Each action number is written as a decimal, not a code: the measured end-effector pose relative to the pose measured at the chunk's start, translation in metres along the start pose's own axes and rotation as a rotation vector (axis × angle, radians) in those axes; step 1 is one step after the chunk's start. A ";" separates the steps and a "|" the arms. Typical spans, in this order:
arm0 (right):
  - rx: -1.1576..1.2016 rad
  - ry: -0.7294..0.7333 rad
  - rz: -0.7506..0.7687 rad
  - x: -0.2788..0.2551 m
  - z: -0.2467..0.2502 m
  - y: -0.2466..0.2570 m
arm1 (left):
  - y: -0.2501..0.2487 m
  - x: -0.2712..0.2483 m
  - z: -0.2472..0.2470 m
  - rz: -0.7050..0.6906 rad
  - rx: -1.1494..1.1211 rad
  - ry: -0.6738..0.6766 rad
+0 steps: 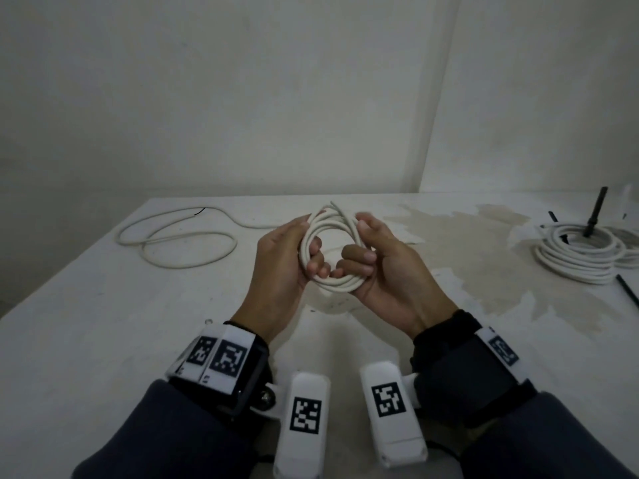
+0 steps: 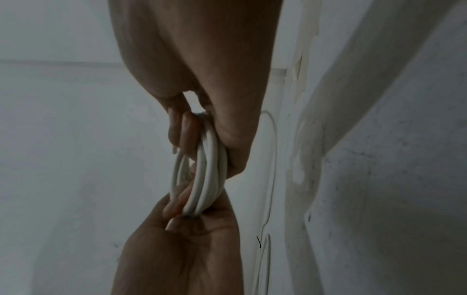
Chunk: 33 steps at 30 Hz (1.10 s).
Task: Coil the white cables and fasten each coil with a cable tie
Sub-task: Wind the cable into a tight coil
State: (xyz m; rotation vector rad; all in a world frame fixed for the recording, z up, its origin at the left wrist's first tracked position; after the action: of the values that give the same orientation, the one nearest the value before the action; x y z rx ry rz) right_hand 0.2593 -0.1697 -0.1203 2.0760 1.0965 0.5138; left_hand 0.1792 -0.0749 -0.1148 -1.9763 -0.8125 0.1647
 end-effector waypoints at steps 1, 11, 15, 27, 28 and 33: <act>-0.031 -0.004 0.022 -0.001 0.000 0.000 | -0.001 0.000 0.000 -0.002 0.034 0.007; -0.161 -0.002 0.018 -0.004 0.000 0.001 | -0.006 -0.002 -0.002 0.013 0.328 0.090; -0.268 -0.008 0.014 -0.004 0.003 0.001 | -0.006 -0.005 0.000 -0.019 0.451 0.123; -0.581 0.002 0.150 -0.006 -0.001 0.000 | -0.003 -0.001 0.004 -0.062 0.688 -0.041; -0.648 -0.011 0.185 -0.006 0.000 0.001 | -0.003 0.000 0.006 -0.078 0.690 -0.068; -0.890 -0.144 0.414 -0.009 -0.001 0.006 | -0.004 0.002 0.008 -0.225 0.818 -0.051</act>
State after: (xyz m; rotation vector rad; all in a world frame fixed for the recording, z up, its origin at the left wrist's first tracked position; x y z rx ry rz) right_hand 0.2573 -0.1792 -0.1155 1.4827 0.2365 0.8475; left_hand 0.1750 -0.0665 -0.1151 -1.1105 -0.8214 0.3519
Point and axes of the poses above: each hand's wrist, its own x-axis towards the middle knuckle, its own z-axis out of the back of the hand, y = z × x, the point moved 2 cm from there along x, towards the middle knuckle, and after that the axes turned 3 degrees about -x, right-handed, at the moved point
